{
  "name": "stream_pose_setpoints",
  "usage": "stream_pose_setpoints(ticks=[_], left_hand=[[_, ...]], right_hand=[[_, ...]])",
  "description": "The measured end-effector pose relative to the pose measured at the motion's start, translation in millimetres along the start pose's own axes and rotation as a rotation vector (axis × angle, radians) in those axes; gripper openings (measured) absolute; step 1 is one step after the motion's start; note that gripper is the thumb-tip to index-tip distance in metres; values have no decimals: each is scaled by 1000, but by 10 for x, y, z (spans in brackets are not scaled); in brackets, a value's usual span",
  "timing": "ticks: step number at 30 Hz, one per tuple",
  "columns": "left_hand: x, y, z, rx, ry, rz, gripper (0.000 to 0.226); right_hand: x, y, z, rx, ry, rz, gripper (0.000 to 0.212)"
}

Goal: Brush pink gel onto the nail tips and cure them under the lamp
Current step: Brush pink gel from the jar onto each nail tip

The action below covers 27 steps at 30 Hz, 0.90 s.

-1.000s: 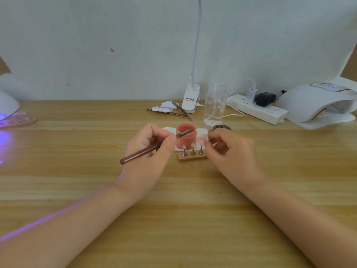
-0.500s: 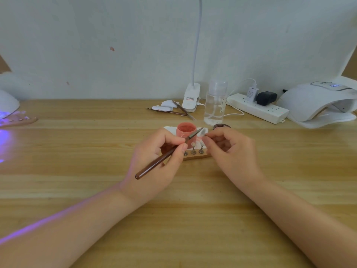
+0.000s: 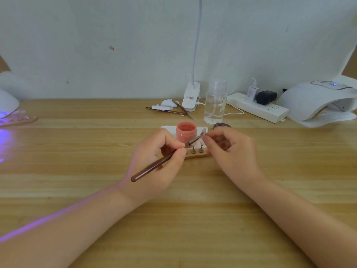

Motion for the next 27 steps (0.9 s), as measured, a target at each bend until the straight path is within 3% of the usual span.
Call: stream_pose_setpoints(ticks=[9, 21, 27], left_hand=[[-3, 26, -13, -21, 53, -54, 18], [0, 63, -9, 25, 6, -78, 5], [-22, -49, -19, -165, 56, 112, 6]], right_hand=[[-11, 0, -14, -23, 14, 39, 12], [-19, 1, -15, -15, 28, 28, 10], [-15, 6, -6, 24, 22, -20, 14]])
Point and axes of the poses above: each hand's wrist, its own z-axis away from the middle knuckle, its own x-axis out of the palm, y = z × x, the point moved 5 cm from there along -z, towards the middle knuckle, and after that the axes turned 13 degrees about -z, right-handed, at the moved point
